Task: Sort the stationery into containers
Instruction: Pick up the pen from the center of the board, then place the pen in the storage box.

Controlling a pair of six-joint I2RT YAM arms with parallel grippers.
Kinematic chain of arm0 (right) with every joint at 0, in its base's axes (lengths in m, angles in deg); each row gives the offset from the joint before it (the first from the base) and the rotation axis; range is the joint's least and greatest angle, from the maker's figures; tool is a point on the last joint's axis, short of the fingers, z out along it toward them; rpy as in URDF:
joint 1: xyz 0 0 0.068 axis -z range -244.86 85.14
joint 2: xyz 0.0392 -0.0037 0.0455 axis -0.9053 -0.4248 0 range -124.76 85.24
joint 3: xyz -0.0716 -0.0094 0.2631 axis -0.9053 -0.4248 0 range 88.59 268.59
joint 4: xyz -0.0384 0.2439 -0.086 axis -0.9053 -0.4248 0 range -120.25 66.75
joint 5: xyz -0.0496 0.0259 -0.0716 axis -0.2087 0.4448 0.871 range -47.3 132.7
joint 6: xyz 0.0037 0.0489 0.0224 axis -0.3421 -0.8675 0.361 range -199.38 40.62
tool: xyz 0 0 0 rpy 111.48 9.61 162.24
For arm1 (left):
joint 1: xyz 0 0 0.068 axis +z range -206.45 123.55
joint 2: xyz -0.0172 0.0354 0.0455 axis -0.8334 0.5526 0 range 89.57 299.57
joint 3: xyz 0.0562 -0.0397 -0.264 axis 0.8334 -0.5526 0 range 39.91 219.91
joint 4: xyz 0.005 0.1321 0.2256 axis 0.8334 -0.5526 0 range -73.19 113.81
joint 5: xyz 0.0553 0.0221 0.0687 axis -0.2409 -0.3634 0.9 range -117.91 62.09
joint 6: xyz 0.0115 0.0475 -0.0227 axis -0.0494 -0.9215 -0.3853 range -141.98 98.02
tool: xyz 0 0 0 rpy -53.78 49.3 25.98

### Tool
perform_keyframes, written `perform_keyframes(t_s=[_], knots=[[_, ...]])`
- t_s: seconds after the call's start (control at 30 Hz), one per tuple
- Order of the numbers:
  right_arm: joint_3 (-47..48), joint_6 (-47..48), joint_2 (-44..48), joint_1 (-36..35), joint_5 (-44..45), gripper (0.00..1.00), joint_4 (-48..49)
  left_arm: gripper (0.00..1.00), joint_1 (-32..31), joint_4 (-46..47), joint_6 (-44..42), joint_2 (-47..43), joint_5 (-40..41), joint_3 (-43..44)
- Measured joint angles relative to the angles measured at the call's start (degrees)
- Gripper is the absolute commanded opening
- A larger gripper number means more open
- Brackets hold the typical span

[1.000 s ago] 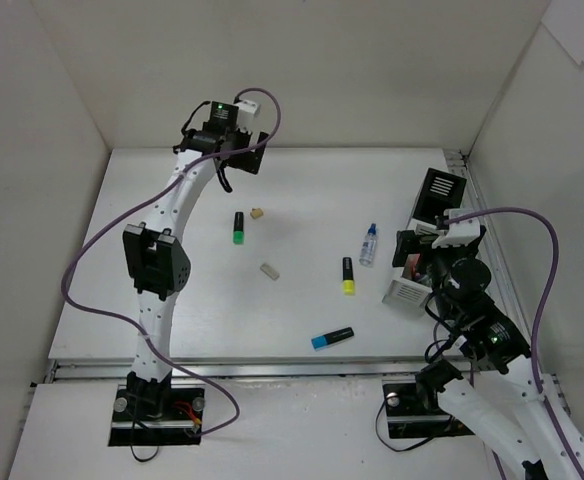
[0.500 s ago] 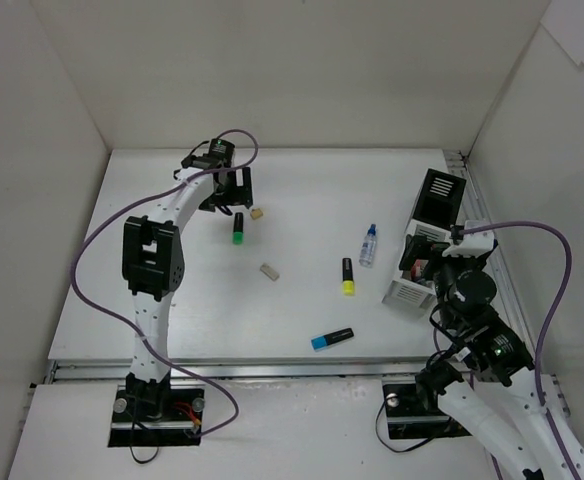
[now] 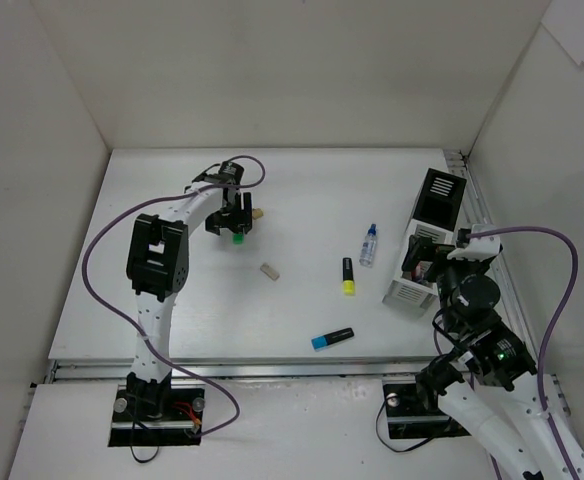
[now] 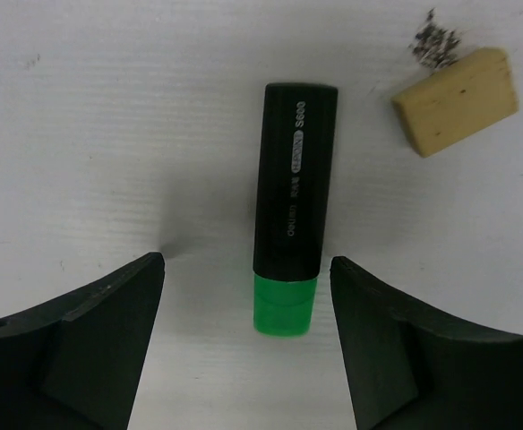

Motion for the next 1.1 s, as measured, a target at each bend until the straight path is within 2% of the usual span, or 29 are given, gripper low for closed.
perform_keyframes(t_s=[0.03,0.13,0.2,0.23,0.3,0.33,0.37,0.47,0.6,0.77,0.87,1.0,1.1], knots=[[0.0,-0.02,-0.07,0.0,0.13,0.98,0.0,0.68,-0.02,-0.02,-0.02,0.0,0.44,-0.9],[0.0,-0.15,-0.37,0.0,0.17,0.98,-0.35,0.56,-0.13,0.13,0.17,0.13,0.85,-2.08],[0.0,-0.2,-0.7,0.0,0.15,0.98,-0.7,0.44,-0.24,0.68,0.33,0.2,0.98,-2.08],[0.0,-0.2,-0.79,0.0,0.13,0.98,-0.79,0.34,-0.26,0.87,0.31,0.28,1.03,-2.05],[0.0,-0.2,-1.09,0.0,0.04,0.98,-0.9,0.19,-0.39,1.27,0.11,0.31,0.92,-2.08],[0.0,-0.2,-1.29,0.0,-0.09,0.98,-0.9,0.05,-0.44,1.46,-0.17,0.31,0.81,-2.08],[0.0,-0.2,-1.55,0.0,-0.31,0.98,-0.9,0.0,-0.48,1.68,-0.44,0.31,0.55,-2.08],[0.0,-0.04,-2.73,0.0,-1.92,0.98,-0.96,0.0,-0.9,3.28,-1.6,0.11,-0.04,-2.75],[0.0,2.8,-5.07,0.0,-9.01,0.98,-1.01,0.0,-1.77,7.04,-4.46,-3.82,-3.17,-9.03],[0.02,11.34,-10.45,0.02,-28.59,0.98,-0.81,0.0,-3.93,8.61,-7.91,-15.47,-12.74,-21.2],[0.0,16.7,-14.47,-0.46,-37.66,0.98,0.28,0.0,-5.14,8.09,-7.19,-23.71,-19.04,-24.52],[0.0,25.49,-21.38,-4.83,-43.34,0.98,3.08,0.0,-5.62,8.07,-4.59,-34.16,-28.11,-28.5],[0.26,31.52,-28.35,-9.05,-45.86,0.98,4.92,0.0,-6.91,6.67,-2.49,-38.12,-33.11,-29.88]])
